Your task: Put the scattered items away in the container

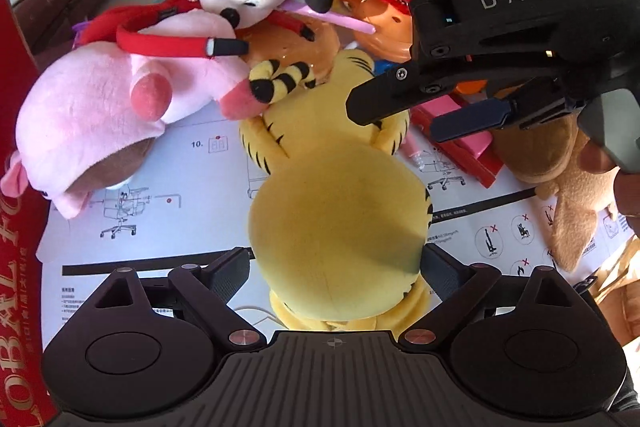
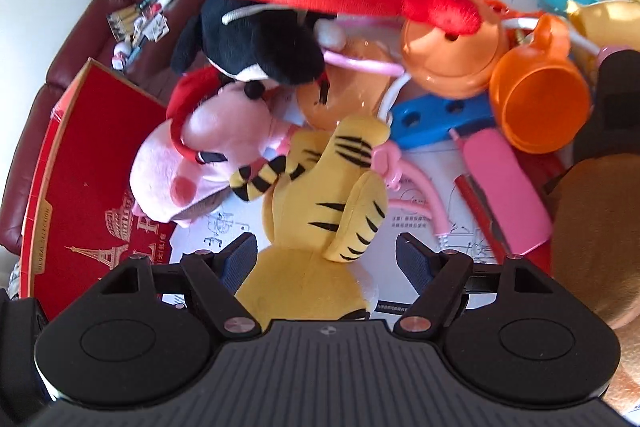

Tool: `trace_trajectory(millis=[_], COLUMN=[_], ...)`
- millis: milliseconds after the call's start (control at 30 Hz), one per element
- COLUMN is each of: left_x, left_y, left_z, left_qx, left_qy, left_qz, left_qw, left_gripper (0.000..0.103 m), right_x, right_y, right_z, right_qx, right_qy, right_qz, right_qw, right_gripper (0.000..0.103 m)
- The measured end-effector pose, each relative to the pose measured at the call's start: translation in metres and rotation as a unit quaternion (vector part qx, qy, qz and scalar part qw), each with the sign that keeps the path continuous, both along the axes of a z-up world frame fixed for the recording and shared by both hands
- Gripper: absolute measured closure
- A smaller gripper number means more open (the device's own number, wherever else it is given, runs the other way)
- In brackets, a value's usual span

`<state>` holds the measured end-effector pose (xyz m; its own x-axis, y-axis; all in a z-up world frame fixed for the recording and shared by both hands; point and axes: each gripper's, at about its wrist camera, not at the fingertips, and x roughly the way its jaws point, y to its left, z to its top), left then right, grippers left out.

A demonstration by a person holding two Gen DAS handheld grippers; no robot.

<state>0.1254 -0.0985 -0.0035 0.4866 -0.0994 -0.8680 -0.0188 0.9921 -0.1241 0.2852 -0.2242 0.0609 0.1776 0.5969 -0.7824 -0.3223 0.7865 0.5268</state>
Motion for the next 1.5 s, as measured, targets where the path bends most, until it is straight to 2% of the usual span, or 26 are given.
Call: trace_trajectory(millis=[133,233,333,367,400,567,633,700,733,833,967,1067,1167,1267,1433,1467,1500], left_x=[0.000,-0.001,-0.003,-0.005,-0.006,-0.015,-0.018,-0.015,-0.015,-0.015,-0.021,-0.028,-0.030,-0.030,-0.036,-0.039,-0.040], left_y=[0.008,0.008,0.006,0.005,0.005,0.004,0.002,0.002,0.001,-0.001,0.000,0.000,-0.005,-0.001,0.018,0.020,0.022], left_z=[-0.003,-0.002,0.004,0.006,0.008,0.011,0.013,0.014,0.014,0.011,0.009,0.011,0.014,0.013,0.009,0.009,0.009], left_qx=[-0.024,-0.022,-0.003,0.005,0.010,0.019,0.020,0.028,0.028,0.016,-0.020,-0.031,-0.021,-0.019,-0.031,-0.030,-0.029], left_qy=[0.000,-0.003,-0.014,-0.019,-0.021,-0.035,-0.040,-0.037,-0.037,-0.035,-0.019,-0.028,-0.043,-0.041,-0.032,-0.033,-0.034], left_qz=[0.001,-0.004,-0.007,-0.009,-0.011,-0.009,-0.010,-0.011,-0.013,-0.021,-0.039,-0.056,-0.069,-0.056,-0.021,-0.017,-0.017], left_qw=[0.9997,0.9997,0.9999,0.9998,0.9997,0.9992,0.9990,0.9989,0.9988,0.9990,0.9988,0.9976,0.9965,0.9974,0.9988,0.9989,0.9988], left_gripper=[0.010,0.010,0.010,0.010,0.010,0.006,0.008,0.007,0.007,0.007,0.007,0.008,0.007,0.005,0.008,0.008,0.009], right_x=[0.007,0.014,0.019,0.019,0.017,0.004,-0.001,-0.006,-0.009,-0.017,-0.025,-0.030,-0.038,-0.044,-0.041,-0.041,-0.040], right_y=[0.008,0.010,0.011,0.010,0.010,0.010,0.008,0.003,0.001,-0.007,0.001,0.006,0.021,0.038,0.030,0.028,0.028], right_z=[-0.010,-0.021,-0.031,-0.033,-0.032,-0.017,-0.010,-0.005,-0.003,0.002,0.015,0.031,0.039,0.040,0.033,0.035,0.037], right_qx=[0.004,0.009,0.019,0.038,0.040,0.019,0.020,0.026,0.027,0.019,0.019,0.035,0.070,0.048,0.060,0.058,0.053], right_qy=[0.014,0.028,0.050,0.061,0.061,0.029,0.022,0.024,0.024,0.014,0.005,-0.005,0.008,-0.012,0.008,0.003,-0.001], right_qz=[-0.006,-0.019,-0.034,-0.038,-0.040,-0.030,-0.025,-0.017,-0.013,-0.009,-0.003,0.014,0.045,0.063,0.042,0.039,0.037], right_qw=[1.000,0.999,0.998,0.997,0.997,0.999,0.999,0.999,0.999,1.000,1.000,0.999,0.996,0.997,0.997,0.998,0.998], right_gripper=[0.023,0.023,0.035,0.044,0.044,0.051,0.057,0.071,0.072,0.072,0.072,0.072,0.072,0.071,0.073,0.071,0.062])
